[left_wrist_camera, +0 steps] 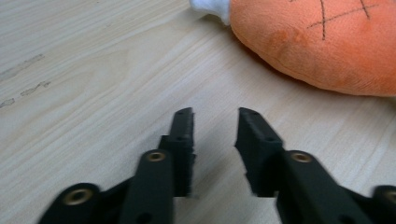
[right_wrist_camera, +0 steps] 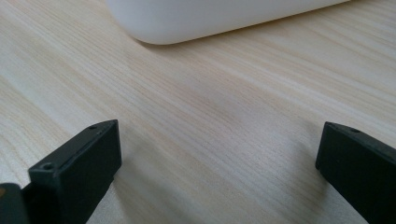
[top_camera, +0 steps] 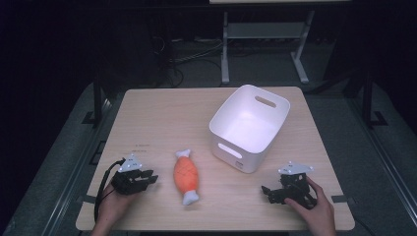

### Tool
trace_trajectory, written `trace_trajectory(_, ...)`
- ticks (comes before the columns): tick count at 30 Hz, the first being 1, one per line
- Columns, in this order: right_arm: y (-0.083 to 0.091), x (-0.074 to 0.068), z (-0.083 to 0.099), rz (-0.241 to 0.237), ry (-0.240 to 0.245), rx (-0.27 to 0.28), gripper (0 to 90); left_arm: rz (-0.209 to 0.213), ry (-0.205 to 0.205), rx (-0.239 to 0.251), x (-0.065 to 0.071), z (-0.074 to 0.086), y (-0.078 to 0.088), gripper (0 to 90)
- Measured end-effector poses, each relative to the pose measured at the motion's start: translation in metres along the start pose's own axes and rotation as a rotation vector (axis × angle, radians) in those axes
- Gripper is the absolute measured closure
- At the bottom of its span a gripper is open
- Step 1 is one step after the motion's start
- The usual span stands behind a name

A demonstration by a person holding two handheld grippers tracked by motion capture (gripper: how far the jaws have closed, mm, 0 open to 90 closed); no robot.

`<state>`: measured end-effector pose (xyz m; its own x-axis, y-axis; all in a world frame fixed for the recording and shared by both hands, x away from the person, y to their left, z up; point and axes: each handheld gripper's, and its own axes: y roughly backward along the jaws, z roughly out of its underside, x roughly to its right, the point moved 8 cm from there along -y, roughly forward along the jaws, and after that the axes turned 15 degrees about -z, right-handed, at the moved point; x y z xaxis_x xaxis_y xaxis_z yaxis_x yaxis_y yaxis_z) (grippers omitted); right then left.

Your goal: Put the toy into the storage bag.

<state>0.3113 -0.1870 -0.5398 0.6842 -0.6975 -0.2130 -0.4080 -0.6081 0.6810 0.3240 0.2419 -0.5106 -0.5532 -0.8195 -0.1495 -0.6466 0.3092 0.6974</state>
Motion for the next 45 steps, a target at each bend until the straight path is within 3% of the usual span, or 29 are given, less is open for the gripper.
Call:
trace_trajectory(1,0.000,0.000,0.000,0.000,0.000,0.000,0.0,0.005,0.000,-0.003,0.000,-0.001,0.000,72.3)
trace_trajectory(2,0.000,0.000,0.000,0.000,0.000,0.000,0.0,0.011,0.005,-0.009,0.000,-0.005,0.001,82.3)
trace_trajectory(4,0.000,0.000,0.000,0.000,0.000,0.000,0.0,0.011,0.003,-0.014,0.000,-0.006,0.001,89.5)
trace_trajectory(7,0.000,0.000,0.000,0.000,0.000,0.000,0.0,0.007,0.001,-0.032,-0.002,-0.010,0.002,89.7)
trace_trajectory(8,0.000,0.000,0.000,0.000,0.000,0.000,0.0,0.011,0.018,-0.031,-0.001,-0.012,0.002,89.7)
trace_trajectory(15,0.000,0.000,0.000,0.000,0.000,0.000,0.0,0.015,0.006,-0.042,-0.002,-0.020,-0.001,89.7)
trace_trajectory(18,0.000,0.000,0.000,0.000,0.000,0.000,0.0,0.030,0.012,-0.044,-0.002,-0.026,-0.005,89.7)
trace_trajectory(30,0.000,0.000,0.000,0.000,0.000,0.000,0.0,0.019,-0.039,-0.052,0.004,-0.050,-0.024,89.7)
trace_trajectory(45,0.000,0.000,0.000,0.000,-0.001,0.000,0.0,0.042,-0.049,-0.062,0.011,-0.069,-0.050,89.7)
